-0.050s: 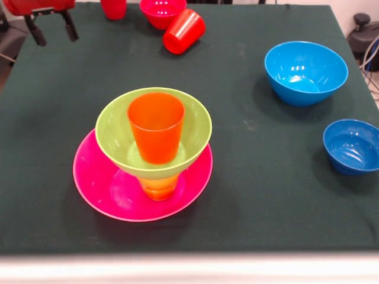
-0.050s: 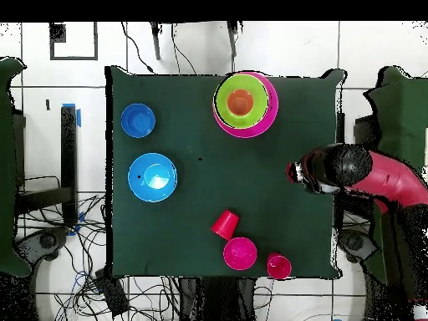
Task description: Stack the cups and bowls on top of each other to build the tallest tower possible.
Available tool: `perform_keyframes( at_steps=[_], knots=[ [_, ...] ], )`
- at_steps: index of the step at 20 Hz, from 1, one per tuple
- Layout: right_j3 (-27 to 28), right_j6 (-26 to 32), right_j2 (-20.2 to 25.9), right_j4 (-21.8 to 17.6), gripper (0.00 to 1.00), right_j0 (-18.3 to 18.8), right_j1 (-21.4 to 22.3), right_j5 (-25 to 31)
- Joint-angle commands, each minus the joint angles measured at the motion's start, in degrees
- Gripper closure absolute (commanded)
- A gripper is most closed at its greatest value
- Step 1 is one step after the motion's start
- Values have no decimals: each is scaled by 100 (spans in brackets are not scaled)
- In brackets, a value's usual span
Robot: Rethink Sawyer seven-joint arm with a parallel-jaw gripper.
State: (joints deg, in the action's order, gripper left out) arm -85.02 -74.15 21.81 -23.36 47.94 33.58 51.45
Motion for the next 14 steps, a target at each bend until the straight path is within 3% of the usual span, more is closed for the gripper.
perform_keyframes(
  at_steps=[1,14],
  knots=[
    [-625,-1038,-81,84,0,-543,65,-510],
    [-1028,-2126,-541,322,0,-1503,297,-929]
  ],
)
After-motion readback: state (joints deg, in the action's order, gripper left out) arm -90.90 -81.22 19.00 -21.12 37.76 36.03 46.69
